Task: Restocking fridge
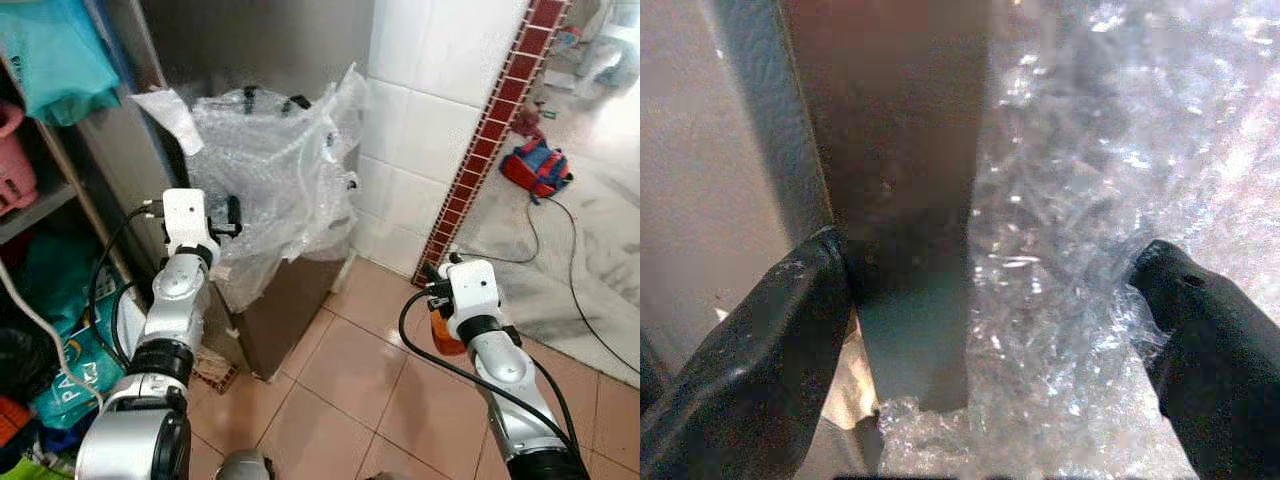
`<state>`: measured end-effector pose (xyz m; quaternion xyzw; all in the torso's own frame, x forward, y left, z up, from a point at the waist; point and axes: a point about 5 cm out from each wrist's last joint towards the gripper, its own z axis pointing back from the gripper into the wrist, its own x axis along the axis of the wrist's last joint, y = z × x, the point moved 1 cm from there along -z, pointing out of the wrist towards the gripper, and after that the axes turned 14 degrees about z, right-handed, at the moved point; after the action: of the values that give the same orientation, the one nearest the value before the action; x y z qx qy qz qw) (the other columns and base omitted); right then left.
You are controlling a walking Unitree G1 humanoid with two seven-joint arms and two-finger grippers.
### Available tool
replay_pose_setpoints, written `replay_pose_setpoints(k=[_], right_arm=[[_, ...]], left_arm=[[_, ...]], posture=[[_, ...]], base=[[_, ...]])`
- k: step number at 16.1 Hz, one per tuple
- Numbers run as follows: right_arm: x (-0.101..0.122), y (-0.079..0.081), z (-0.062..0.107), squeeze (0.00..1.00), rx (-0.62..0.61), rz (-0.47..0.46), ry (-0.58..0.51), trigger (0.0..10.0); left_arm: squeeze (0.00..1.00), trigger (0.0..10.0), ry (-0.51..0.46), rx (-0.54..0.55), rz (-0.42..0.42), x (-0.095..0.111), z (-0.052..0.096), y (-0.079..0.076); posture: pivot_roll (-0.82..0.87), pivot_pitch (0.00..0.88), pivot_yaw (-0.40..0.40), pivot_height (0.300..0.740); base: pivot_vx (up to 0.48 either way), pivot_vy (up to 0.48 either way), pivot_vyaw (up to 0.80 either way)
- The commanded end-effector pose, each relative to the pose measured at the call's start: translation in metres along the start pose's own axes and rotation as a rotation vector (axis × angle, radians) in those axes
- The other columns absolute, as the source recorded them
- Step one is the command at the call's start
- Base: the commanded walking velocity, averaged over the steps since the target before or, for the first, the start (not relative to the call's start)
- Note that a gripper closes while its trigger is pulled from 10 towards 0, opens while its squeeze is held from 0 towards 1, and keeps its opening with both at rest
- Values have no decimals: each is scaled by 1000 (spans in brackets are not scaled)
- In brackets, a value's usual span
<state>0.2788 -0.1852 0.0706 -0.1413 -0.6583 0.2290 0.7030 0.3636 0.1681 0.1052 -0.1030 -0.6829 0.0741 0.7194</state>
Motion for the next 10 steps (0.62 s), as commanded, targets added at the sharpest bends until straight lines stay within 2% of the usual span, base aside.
replay_pose_setpoints(k=[1, 3, 4, 5, 10], right_arm=[[6, -4, -2, 0, -16, 7, -26, 10000], [6, -3, -3, 0, -15, 5, -27, 10000], [6, -3, -3, 0, -15, 5, -28, 10000], [6, -3, -2, 0, -16, 6, -28, 10000], [6, -3, -2, 0, -21, 5, -27, 10000]], left_arm=[[0, 10000, 90, -114, 0, -10, -3, -17], [0, 10000, 155, -256, -14, -21, -1, -41], [0, 10000, 162, -279, -12, -23, -1, -46], [0, 10000, 205, -397, -37, -31, 3, -67], [0, 10000, 262, -572, -43, -46, 17, -101]], posture=[[16, 2, -6, 740], [16, 1, -7, 740], [15, 1, -8, 740], [17, 1, -8, 740], [19, 1, -3, 740]], base=[[0, 0, 0], [0, 0, 0], [0, 0, 0], [0, 0, 0], [0, 0, 0]])
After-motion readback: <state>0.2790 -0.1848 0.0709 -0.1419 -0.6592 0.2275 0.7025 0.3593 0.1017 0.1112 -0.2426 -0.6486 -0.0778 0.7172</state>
